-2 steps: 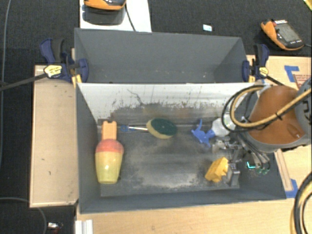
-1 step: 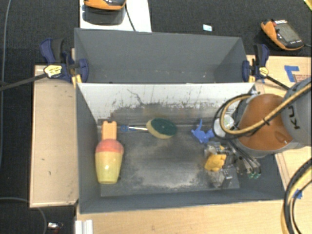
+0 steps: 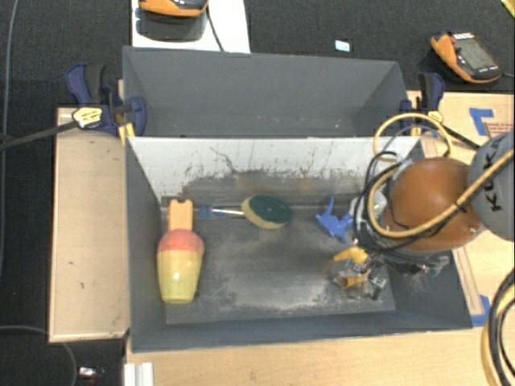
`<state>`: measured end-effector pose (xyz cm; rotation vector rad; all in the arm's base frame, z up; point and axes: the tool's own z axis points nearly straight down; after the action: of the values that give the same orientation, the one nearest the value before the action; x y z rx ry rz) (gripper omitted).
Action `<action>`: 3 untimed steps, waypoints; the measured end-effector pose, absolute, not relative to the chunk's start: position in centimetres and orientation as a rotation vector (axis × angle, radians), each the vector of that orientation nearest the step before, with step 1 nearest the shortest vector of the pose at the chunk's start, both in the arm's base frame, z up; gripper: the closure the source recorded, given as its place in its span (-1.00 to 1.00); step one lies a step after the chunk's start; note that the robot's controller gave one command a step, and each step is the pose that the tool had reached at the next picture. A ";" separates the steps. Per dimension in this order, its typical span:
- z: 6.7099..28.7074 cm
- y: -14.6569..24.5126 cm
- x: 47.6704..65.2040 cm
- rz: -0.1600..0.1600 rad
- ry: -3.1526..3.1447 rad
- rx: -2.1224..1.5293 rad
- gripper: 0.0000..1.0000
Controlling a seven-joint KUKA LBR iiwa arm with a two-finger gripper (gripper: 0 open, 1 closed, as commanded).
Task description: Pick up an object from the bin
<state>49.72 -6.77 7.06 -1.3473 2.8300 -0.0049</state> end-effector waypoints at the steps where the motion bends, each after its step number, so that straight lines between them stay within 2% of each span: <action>1: 7.1 -6.8 49.7 -0.005 2.830 -1.347 1.00; 2: 7.2 -3.6 52.9 -0.007 2.823 -1.347 1.00; 3: 7.1 -7.0 50.1 -0.003 2.896 -1.206 1.00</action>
Offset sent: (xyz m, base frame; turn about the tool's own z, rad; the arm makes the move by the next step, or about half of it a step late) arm 0.0282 0.0287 -0.0006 0.0005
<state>50.08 -7.03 7.05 -1.2064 2.8956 -0.0033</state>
